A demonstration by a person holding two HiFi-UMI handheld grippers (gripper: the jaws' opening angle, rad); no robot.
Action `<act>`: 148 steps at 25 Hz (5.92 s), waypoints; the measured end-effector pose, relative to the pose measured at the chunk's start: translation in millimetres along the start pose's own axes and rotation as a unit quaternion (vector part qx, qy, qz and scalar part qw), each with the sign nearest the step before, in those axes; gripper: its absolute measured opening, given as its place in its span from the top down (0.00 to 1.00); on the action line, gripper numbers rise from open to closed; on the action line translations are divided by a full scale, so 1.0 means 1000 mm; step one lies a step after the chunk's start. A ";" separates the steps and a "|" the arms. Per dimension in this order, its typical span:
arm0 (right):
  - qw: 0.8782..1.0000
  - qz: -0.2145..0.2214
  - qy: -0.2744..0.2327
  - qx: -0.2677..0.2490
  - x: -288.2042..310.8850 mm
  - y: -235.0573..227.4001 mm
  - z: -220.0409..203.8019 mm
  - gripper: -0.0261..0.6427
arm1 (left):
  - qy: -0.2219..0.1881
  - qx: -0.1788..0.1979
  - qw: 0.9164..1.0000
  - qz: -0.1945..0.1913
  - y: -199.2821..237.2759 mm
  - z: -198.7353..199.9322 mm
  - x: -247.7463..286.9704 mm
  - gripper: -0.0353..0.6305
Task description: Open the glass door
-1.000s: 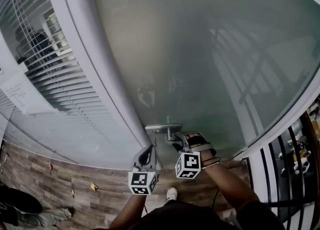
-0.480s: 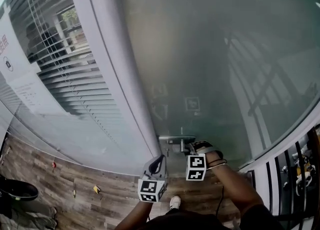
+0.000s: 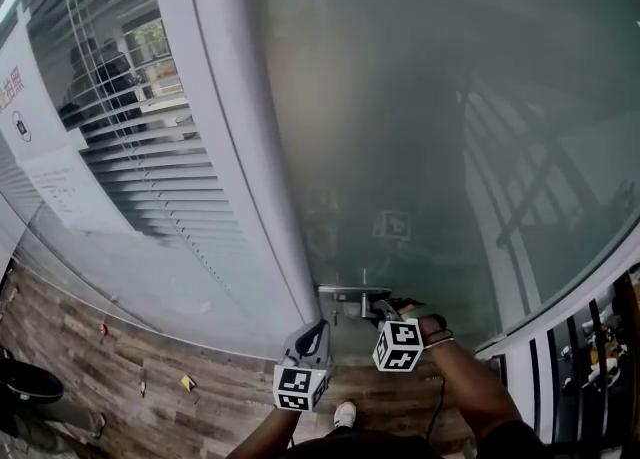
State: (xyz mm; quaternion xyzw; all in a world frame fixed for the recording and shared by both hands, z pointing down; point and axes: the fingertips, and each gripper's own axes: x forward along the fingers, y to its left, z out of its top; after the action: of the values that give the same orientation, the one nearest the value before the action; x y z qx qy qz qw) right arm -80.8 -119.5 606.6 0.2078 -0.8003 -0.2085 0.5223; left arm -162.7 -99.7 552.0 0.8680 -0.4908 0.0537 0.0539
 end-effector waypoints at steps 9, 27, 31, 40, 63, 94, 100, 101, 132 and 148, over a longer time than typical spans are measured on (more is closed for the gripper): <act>0.981 -0.002 -0.158 0.116 0.004 -0.002 0.014 0.94 | 0.004 -0.002 1.000 0.006 -0.005 -0.005 -0.004 0.94; 0.965 0.000 -0.191 0.182 0.001 -0.024 -0.008 0.93 | 0.003 -0.005 1.000 -0.010 -0.050 -0.005 0.011 0.94; 0.965 -0.001 -0.184 0.187 0.020 -0.040 -0.007 0.93 | -0.002 0.005 1.000 -0.023 -0.041 -0.003 0.026 0.94; 0.964 -0.011 -0.162 0.211 0.062 -0.094 -0.001 0.93 | -0.009 0.004 0.998 -0.060 -0.018 0.016 0.049 0.94; 0.954 -0.042 -0.125 0.268 0.136 -0.242 -0.076 0.94 | -0.004 0.016 1.000 -0.026 -0.016 0.028 0.174 0.94; 0.910 -0.083 -0.061 0.402 0.197 -0.517 -0.309 0.94 | 0.018 -0.003 0.998 0.068 -0.013 0.083 0.416 0.94; 0.897 -0.109 -0.044 0.427 0.205 -0.559 -0.366 0.94 | 0.025 -0.024 0.995 0.090 -0.001 0.081 0.422 0.94; 0.895 -0.111 -0.040 0.430 0.207 -0.564 -0.375 0.94 | 0.030 -0.027 0.995 0.093 0.002 0.075 0.424 0.94; 0.829 -0.156 0.038 0.535 0.210 -0.682 -0.581 0.94 | 0.063 -0.023 0.998 0.021 0.047 0.049 0.599 0.94; 0.869 -0.147 0.169 0.442 0.181 -0.679 -0.572 0.81 | 0.048 -0.025 0.999 0.008 0.040 0.067 0.598 0.94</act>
State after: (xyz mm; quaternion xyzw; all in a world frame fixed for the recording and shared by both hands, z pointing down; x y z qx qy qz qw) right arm 458.7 -847.5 578.7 0.5638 -0.6687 0.1311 0.4666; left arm 112.5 -636.0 574.3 0.8591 -0.4954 0.0828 0.0988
